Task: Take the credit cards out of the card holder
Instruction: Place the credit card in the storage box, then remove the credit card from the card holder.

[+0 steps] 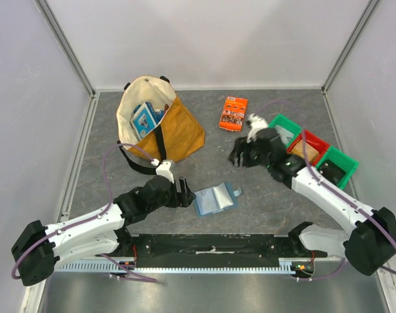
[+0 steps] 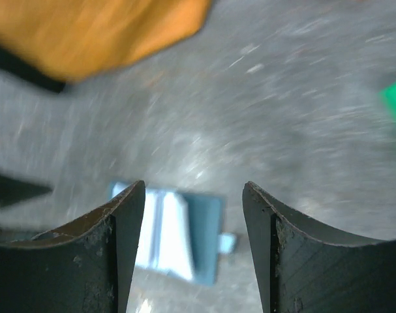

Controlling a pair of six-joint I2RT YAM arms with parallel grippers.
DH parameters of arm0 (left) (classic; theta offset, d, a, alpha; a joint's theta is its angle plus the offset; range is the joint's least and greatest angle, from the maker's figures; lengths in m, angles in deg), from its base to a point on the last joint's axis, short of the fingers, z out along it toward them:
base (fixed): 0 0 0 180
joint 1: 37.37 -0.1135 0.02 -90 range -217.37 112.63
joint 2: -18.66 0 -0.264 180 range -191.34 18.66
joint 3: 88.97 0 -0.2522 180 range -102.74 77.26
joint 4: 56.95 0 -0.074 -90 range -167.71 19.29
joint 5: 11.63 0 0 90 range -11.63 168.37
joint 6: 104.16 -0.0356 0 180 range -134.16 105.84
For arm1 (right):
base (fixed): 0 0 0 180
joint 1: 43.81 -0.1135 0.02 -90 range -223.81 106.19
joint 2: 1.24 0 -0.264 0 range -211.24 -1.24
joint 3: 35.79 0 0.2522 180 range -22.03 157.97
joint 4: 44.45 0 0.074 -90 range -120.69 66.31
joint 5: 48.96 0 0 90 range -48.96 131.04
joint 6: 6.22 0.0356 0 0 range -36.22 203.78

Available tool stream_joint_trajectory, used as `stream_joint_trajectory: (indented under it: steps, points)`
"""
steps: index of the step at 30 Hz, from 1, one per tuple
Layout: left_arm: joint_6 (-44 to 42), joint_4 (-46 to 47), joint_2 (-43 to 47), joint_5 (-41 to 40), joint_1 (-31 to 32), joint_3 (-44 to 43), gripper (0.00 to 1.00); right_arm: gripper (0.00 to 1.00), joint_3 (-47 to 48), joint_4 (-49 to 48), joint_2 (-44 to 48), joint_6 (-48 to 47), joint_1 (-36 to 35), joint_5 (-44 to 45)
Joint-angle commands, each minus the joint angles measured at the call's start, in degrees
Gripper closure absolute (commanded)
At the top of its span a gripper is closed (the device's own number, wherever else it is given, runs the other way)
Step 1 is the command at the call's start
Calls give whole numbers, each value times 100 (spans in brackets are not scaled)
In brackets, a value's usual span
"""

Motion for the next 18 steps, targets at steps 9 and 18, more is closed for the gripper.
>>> stream_joint_trajectory:
  steps: [9,18]
  points:
    - [751,-465,319,-26,-17,72,16,33,-482,-448,-1193,36,-3843,2010]
    - [839,-579,548,-114,-17,143,16,35,-324,-483,-2099,71,-4302,2389]
